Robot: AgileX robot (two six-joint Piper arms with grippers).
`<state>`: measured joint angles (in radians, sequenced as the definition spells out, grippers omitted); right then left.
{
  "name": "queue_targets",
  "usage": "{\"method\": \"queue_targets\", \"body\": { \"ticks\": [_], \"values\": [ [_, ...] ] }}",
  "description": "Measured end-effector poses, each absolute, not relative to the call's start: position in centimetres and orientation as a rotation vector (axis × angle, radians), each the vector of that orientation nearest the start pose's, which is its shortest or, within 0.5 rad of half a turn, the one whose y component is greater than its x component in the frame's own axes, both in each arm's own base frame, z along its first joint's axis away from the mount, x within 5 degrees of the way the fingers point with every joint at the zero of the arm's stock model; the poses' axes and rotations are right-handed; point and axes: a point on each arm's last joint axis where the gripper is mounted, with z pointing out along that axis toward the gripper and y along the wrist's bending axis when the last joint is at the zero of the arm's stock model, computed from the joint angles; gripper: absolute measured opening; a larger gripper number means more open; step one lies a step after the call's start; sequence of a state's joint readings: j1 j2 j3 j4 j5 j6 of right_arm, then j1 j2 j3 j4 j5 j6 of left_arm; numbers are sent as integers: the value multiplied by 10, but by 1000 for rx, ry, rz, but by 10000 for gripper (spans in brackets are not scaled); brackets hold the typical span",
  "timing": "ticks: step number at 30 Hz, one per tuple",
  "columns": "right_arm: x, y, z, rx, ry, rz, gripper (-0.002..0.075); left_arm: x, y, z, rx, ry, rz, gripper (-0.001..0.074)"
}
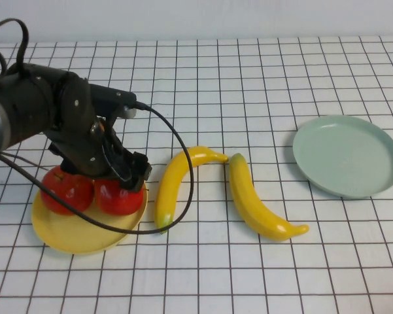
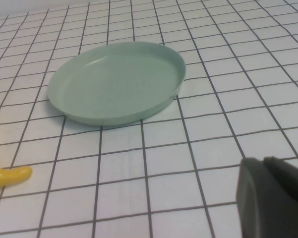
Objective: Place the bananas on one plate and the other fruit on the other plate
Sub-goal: Put one type of fruit in the left plate, then put another type of fruit in the right plate
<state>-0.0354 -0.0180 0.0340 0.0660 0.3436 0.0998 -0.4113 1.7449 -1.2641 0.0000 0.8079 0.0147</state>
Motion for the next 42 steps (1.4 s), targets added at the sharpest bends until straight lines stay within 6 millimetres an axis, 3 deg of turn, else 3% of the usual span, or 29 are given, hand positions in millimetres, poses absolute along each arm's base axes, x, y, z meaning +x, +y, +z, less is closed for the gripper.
{"method": "queue_targets", "body": {
  "ticks": [4, 8, 13, 24, 31, 33, 36, 38, 40, 42],
  "values": [
    [53, 0, 172, 166, 1836, 109, -15, 332, -136, 232, 511, 2741, -171, 584],
    [53, 0, 172, 166, 1836, 109, -15, 333, -133, 232, 530, 2740, -224, 666],
    [53, 0, 172, 166, 1836, 109, -15, 330, -135, 239, 578, 2709, -280, 668],
    [53, 0, 172, 166, 1836, 109, -15, 301, -118, 312, 596, 2475, -202, 668],
    [53, 0, 172, 166, 1836, 109, -15, 247, -91, 355, 557, 2289, -123, 662],
    [53, 0, 172, 166, 1836, 109, -15, 228, -82, 358, 531, 2240, -98, 612],
    [53, 0, 172, 166, 1836, 109, -15, 194, -67, 361, 487, 2155, -93, 391],
    [53, 0, 172, 166, 1836, 109, -15, 171, -59, 358, 438, 2120, -119, 186],
    [53, 0, 172, 166, 1836, 109, -15, 152, -51, 354, 367, 2103, -150, 87],
    [53, 0, 172, 166, 1836, 109, -15, 134, -42, 350, 318, 2089, -148, 41]
  ]
}}
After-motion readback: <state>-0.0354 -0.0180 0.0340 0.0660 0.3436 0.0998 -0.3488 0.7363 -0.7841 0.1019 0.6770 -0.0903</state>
